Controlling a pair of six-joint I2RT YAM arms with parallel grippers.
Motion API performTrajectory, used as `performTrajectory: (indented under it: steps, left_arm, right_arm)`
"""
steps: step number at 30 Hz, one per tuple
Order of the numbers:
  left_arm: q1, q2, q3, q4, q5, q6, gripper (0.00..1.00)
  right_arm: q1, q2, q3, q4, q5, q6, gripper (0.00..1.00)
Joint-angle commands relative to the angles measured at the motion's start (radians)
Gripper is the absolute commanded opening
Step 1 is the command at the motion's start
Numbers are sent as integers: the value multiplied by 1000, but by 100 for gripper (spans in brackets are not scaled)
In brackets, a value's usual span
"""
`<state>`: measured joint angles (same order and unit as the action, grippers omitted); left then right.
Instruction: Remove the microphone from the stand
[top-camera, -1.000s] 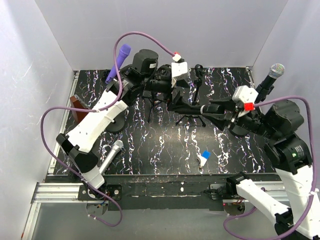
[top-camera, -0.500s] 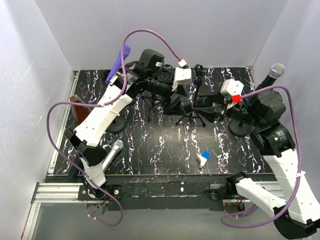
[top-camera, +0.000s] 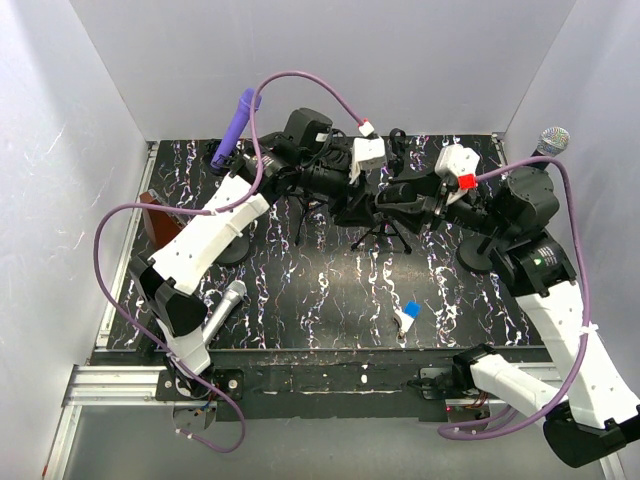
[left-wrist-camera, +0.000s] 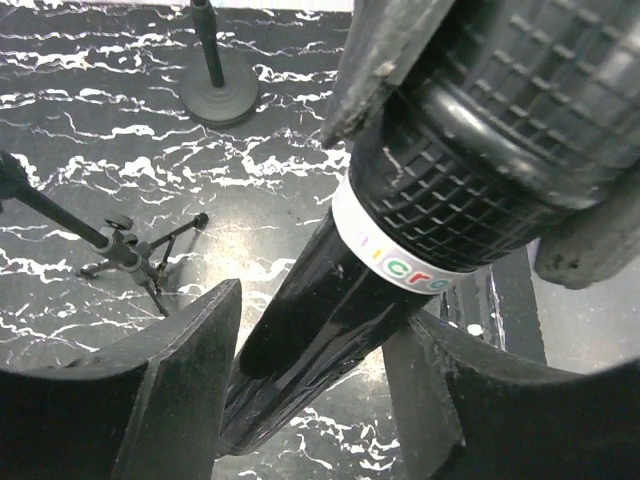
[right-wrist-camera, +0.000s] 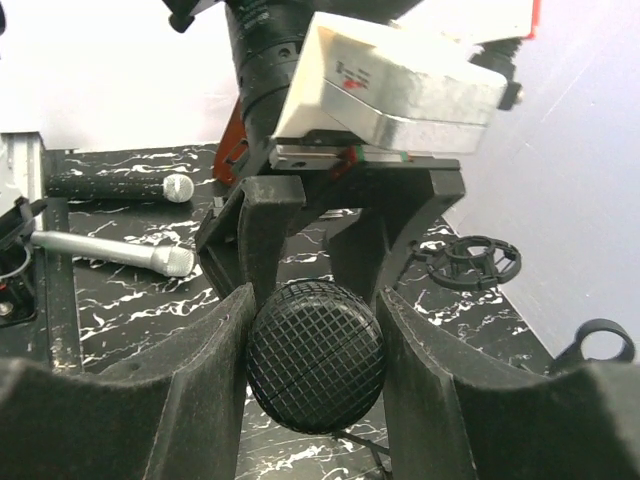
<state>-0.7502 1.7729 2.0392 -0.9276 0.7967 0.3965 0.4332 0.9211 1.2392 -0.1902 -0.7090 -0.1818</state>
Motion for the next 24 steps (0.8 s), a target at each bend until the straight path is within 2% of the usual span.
performTrajectory:
  steps: [1,3,4,5,6,7,11,13,16,19,21,22,24]
  left_arm:
    - [-1,-23,39,99,12,-61,50]
    - [5,-29,30,111,4,-73,38]
    - [9,-32,29,115,-2,-79,31]
    - [17,-35,29,115,-10,-87,21]
    - [21,-38,30,116,-22,-93,6]
    - [29,-49,26,119,-46,-106,0]
    - [37,-124,-49,138,-265,-156,0]
    - [48,-176,-94,109,-345,-111,0]
    - [55,-260,-184,11,-488,-7,0]
    - [80,-322,-273,-124,-663,-11,0]
    - [112,-369,-356,-207,-761,-33,0]
    - [126,-392,-399,-255,-824,-39,0]
    - [172,-430,-494,-304,-863,-39,0]
  right_arm:
    - [-2,-13,32,37,-26,19,1]
    - [-2,-11,28,32,8,37,1]
    - [-2,-10,29,26,34,53,20]
    - [-2,-7,35,20,74,83,53]
    - [-2,-2,46,12,101,106,74]
    - [-2,2,72,-12,120,119,79]
    - [-2,10,158,-185,126,102,84]
    - [-2,-13,180,-308,112,49,85]
    - [-2,-70,145,-463,172,16,86]
    - [-1,-102,74,-590,268,-54,87]
    - [-2,-105,43,-623,318,-102,87]
    - [-2,-102,36,-629,309,-116,87]
    - [-2,-91,20,-615,238,-148,86]
